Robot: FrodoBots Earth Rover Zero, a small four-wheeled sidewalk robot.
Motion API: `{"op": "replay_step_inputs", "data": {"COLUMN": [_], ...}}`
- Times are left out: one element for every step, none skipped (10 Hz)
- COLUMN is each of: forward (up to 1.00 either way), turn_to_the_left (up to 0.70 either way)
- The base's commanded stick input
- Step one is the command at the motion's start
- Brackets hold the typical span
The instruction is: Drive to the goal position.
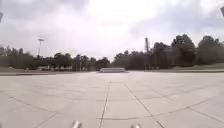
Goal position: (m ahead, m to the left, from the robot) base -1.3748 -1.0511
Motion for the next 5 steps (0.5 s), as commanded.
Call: {"op": "replay_step_inputs", "data": {"forward": [0.7,0.7,0.7,0.7,0.7], "turn_to_the_left": [0.0,0.0,0.0,0.0,0.0]}}
